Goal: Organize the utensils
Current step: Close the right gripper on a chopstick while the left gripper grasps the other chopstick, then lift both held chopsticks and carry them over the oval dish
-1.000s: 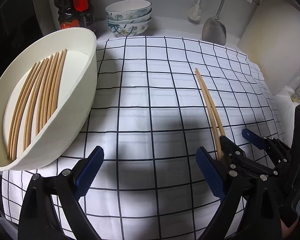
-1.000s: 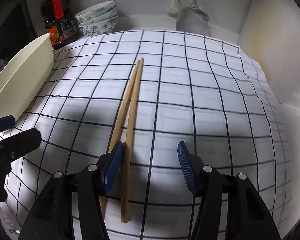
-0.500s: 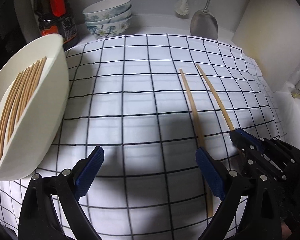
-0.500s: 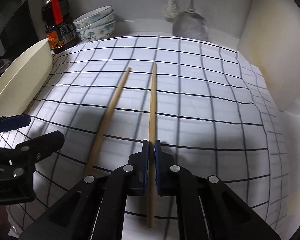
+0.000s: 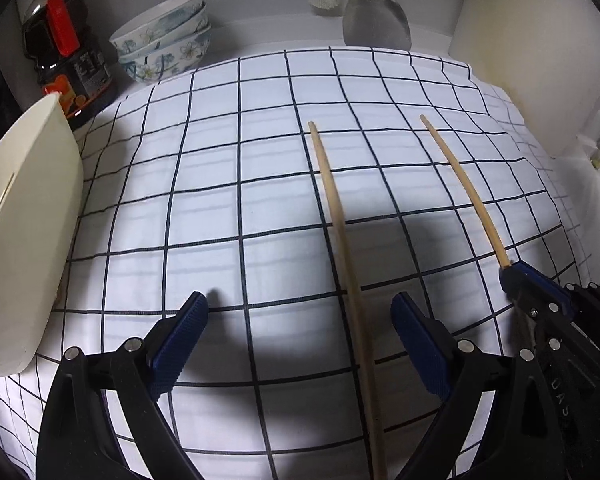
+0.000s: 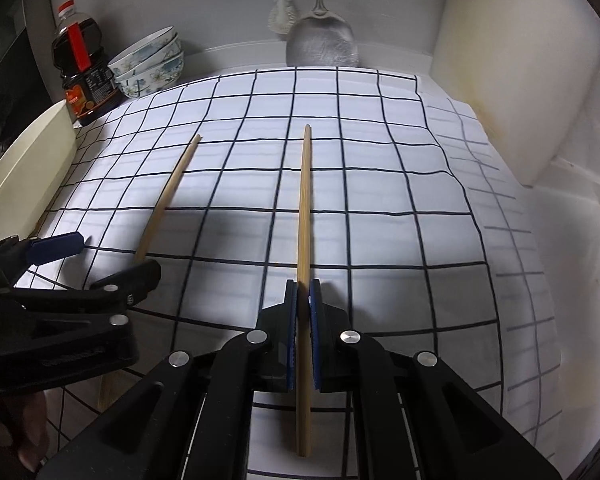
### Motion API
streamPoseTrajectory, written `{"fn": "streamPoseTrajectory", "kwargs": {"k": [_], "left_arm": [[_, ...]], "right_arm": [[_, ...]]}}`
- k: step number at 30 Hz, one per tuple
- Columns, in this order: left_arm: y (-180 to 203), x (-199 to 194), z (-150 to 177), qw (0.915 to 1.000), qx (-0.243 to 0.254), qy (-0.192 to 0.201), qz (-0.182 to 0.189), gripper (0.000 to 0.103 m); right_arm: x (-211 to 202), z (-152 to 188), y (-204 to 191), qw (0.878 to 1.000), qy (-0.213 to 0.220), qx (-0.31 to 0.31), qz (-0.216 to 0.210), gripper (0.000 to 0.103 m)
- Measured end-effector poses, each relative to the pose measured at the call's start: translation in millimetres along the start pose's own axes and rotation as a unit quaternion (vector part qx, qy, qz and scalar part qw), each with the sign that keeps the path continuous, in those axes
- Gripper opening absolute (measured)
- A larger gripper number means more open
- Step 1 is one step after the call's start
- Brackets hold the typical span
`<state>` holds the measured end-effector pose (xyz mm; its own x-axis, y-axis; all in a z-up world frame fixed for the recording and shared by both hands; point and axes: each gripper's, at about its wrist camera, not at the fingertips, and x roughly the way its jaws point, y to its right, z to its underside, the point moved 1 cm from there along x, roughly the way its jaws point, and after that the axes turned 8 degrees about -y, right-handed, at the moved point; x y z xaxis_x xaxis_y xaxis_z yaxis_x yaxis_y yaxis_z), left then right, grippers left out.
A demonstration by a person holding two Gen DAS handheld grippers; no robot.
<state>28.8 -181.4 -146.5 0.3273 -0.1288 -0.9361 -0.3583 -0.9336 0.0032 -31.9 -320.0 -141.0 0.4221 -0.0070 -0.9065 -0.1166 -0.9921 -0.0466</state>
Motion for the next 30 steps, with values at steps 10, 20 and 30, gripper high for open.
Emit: {"fn": "streamPoseTrajectory", "kwargs": {"k": [10,20,30], "left_arm": [[27,-8,-2,0.9985,0.048,0.016,0.019,0.008],[8,-23,0,0.998,0.029,-0.007,0.056,0.007],[-56,-87,-5,0.9968,-0.007,0.027,0.075,0.007]], "right_arm": [[-1,1,2,1.0,-0.005,0.014,-0.009,0.006],[-15,1,-1,0.999,-0.008,0.037,-0.031,0.006],[-66,-25,-48,0.997,0.022,0.02,-0.068,0.006]]}}
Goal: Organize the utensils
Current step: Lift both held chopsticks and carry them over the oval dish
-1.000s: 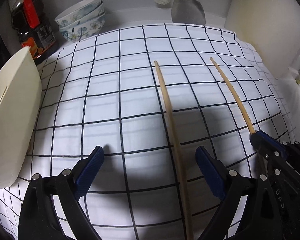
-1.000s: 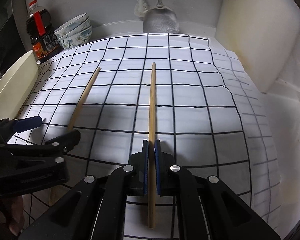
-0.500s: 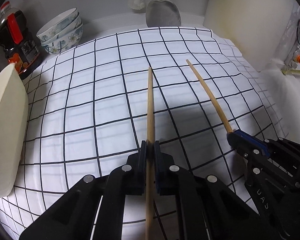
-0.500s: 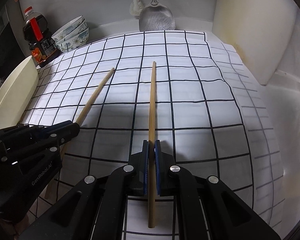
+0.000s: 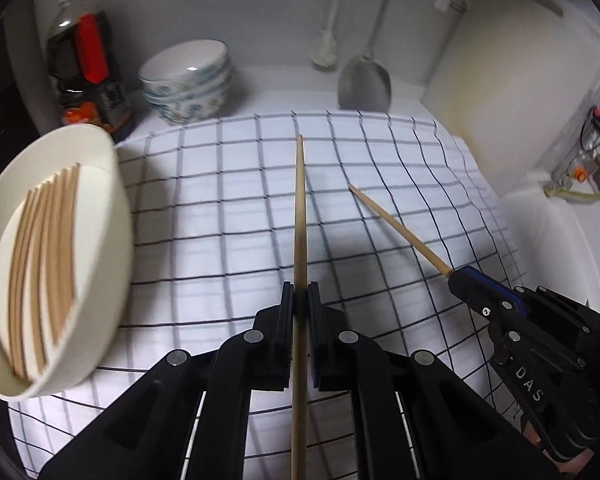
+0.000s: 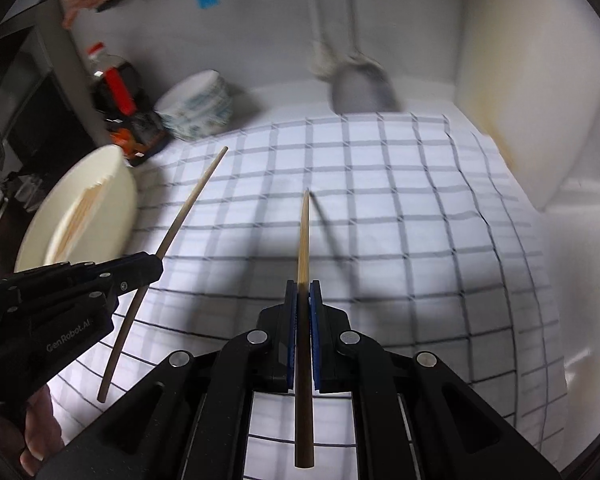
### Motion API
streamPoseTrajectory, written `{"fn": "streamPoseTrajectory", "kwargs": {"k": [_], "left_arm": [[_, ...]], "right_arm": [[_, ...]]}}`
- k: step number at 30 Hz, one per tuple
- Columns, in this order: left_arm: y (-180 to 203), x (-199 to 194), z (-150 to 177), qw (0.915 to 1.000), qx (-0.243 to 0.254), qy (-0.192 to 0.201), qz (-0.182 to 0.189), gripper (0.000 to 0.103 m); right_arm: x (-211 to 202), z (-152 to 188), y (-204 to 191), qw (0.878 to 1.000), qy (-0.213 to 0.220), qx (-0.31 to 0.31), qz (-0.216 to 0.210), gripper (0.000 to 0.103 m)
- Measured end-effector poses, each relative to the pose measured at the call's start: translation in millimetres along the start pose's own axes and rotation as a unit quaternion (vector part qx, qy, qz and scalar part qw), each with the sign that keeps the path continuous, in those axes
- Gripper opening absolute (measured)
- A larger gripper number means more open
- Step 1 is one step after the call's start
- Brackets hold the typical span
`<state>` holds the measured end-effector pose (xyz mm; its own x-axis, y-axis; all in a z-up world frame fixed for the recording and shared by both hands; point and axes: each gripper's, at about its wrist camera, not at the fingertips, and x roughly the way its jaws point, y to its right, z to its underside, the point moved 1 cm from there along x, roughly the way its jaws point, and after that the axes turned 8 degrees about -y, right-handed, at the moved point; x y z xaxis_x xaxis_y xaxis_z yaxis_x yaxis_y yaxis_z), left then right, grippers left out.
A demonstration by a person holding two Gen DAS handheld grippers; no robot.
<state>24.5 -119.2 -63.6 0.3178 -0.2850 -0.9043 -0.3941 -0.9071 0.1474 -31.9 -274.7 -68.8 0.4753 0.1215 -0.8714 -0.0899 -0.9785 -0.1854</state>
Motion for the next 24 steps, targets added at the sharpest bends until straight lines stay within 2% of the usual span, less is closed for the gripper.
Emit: {"fn": "streamPoseTrajectory", "kwargs": {"k": [5,13,20,24], "left_arm": [[-47,-37,-8,0.9991,-0.033,0.029,0.001,0.007],[-130,-80,-5,0.9941,-0.089,0.058,-0.022,0.007],[-209,-82,6,0.9879,-0.14,0.045,-0.049,0.008],[-241,-74,9,0.9855,-0.153,0.036,-0.064,0.008]], "right_arm": [[-17,-26,-44,0.999,0.022,-0.018,-0.022,0.006],[-33,-66,-129,0.993,0.056,-0.075,-0.065,0.006],[-1,-85,-213,0.986,0.042,-0.125,-0.106,0.006],[28,-93,-250,0.984,0.021,-0.142,-0.108,0.006]]}}
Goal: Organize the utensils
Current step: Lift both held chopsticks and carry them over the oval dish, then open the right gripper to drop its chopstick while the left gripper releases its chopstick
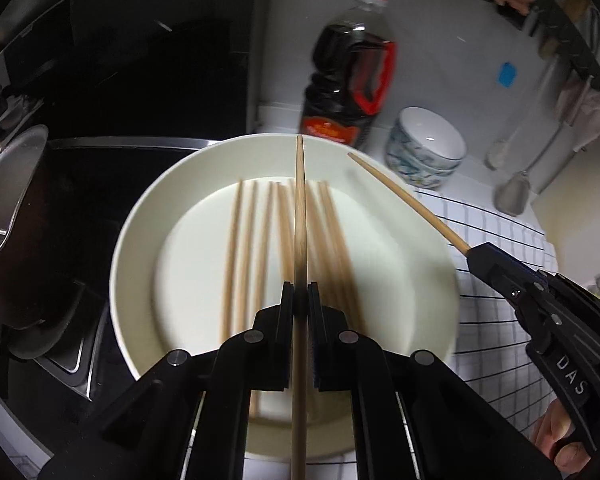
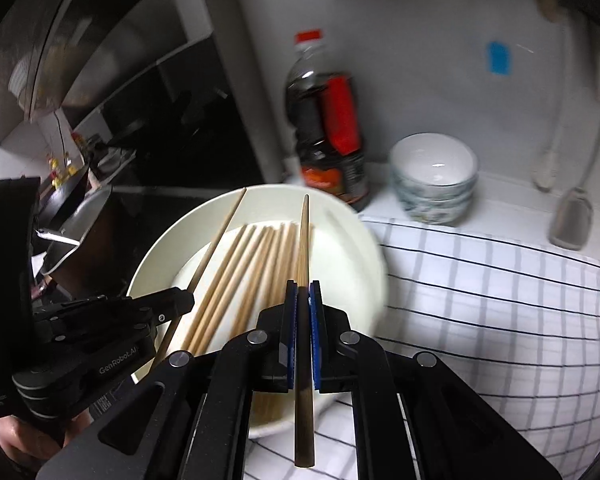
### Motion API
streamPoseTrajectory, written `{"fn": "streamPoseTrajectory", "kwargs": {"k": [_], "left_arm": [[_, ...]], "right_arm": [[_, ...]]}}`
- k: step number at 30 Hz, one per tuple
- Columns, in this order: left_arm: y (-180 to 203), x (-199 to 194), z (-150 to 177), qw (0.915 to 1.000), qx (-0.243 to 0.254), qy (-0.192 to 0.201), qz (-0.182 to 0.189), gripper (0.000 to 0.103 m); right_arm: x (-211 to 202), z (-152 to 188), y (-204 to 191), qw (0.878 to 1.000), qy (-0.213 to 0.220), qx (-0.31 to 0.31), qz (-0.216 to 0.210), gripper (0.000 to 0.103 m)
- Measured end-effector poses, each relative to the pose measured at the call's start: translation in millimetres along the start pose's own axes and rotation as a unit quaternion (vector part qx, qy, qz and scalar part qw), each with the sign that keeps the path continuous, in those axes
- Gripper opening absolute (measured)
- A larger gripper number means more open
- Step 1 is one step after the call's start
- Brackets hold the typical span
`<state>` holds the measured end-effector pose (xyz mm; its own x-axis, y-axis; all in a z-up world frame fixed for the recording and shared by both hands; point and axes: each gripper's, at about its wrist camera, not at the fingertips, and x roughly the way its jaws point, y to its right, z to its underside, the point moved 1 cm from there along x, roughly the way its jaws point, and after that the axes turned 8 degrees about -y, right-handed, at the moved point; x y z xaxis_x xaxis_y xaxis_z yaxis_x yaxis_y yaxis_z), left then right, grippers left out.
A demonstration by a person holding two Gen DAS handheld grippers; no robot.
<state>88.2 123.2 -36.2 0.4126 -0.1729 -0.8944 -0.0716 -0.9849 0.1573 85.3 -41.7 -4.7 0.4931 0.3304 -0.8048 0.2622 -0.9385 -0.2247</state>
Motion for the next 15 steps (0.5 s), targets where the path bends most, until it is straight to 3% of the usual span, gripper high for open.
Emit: {"fn": "streamPoseTrajectory", "kwargs": {"k": [15], "left_arm": [[-31,62,-7,0.9983,-0.002,-0.055,-0.019,0.008]], "right_arm": [[77,0,-21,0.997,-0.077,0.005,0.014,0.006]]}}
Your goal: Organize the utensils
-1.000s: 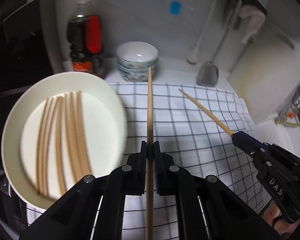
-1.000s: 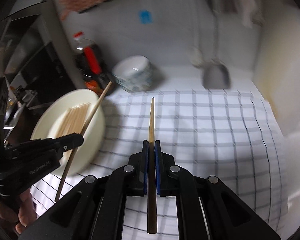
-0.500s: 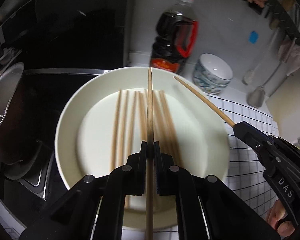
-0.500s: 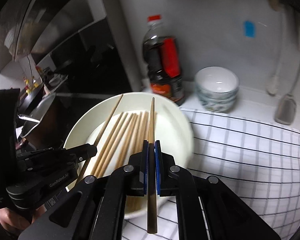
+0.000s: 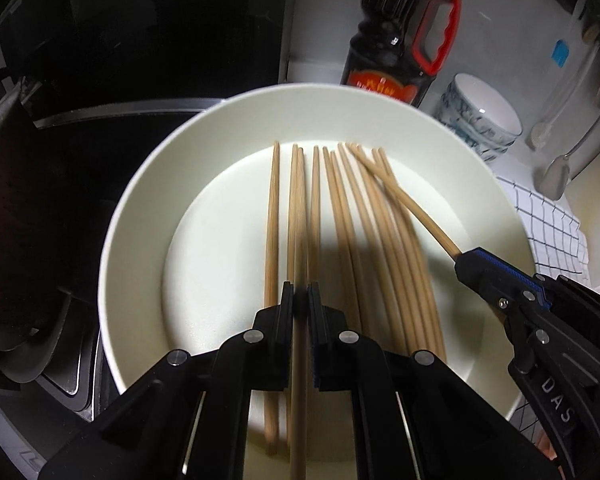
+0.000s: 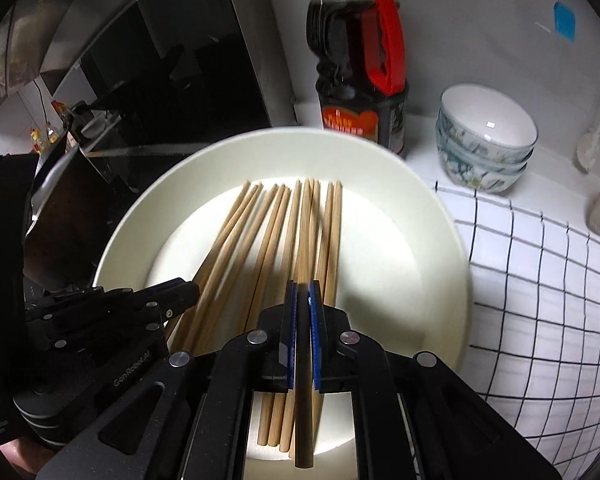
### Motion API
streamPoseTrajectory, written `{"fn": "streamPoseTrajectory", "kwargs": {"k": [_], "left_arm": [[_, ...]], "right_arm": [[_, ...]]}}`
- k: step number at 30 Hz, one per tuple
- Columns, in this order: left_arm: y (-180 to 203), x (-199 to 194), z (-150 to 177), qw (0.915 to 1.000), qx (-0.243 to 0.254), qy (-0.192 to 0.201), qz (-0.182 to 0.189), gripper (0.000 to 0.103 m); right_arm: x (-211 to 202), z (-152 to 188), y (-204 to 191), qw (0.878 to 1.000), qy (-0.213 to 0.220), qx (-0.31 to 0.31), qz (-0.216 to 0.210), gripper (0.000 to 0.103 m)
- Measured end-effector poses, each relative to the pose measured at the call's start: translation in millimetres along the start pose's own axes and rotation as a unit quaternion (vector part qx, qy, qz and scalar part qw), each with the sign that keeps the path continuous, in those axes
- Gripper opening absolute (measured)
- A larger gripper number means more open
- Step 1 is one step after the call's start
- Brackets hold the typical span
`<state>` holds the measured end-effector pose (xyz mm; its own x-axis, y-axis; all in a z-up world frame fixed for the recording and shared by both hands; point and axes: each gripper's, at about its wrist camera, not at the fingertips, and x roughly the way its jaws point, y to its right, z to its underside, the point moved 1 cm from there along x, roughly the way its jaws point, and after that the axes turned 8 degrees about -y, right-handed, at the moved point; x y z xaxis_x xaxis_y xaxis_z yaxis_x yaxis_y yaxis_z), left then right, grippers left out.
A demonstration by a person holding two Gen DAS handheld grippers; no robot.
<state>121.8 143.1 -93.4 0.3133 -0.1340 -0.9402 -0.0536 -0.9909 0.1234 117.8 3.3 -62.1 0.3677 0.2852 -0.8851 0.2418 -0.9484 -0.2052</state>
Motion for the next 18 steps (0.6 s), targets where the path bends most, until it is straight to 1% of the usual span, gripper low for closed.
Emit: {"fn": "streamPoseTrajectory", "kwargs": {"k": [4,9,11,12,13,14,15,17,18], "left_arm": [[-3,7,-2,1.0,-0.001,-0.009,0.0,0.008],[-5,7,-4,0.9998,-0.009,-0.015,0.0,0.008],[-8,3,-4,0.9999,-0.015,-0.008,-0.002,0.021],[-9,-3,-4,0.9998,-0.018,0.001,-0.007,0.036],[-10,-7,-3,0.9997,-0.02,0.007,-0.013,0.055],[-11,-13,-2,0.9994,-0.023,0.017,-0.02,0.061],[-12,-19,-2,0.999,-0.025,0.026,-0.025,0.065],[-14,-26,-1,0.9988,-0.026,0.031,-0.028,0.065],[-15,-30,-1,0.9987,-0.029,0.031,-0.03,0.069]], "right_arm": [[7,-1,2,1.0,-0.01,0.002,0.002,0.006],[6,1,4,1.0,-0.016,0.002,0.002,0.006],[2,3,4,1.0,-0.014,0.003,0.007,0.008],[-3,3,4,1.0,-0.008,0.002,0.009,0.012],[-5,2,4,1.0,-0.004,0.001,0.012,0.014],[-10,3,5,1.0,0.003,-0.001,0.015,0.016],[-14,3,6,1.0,0.007,-0.001,0.018,0.018],[-22,5,7,1.0,0.013,0.002,0.018,0.022],[-25,5,8,1.0,0.015,0.004,0.018,0.027]]}}
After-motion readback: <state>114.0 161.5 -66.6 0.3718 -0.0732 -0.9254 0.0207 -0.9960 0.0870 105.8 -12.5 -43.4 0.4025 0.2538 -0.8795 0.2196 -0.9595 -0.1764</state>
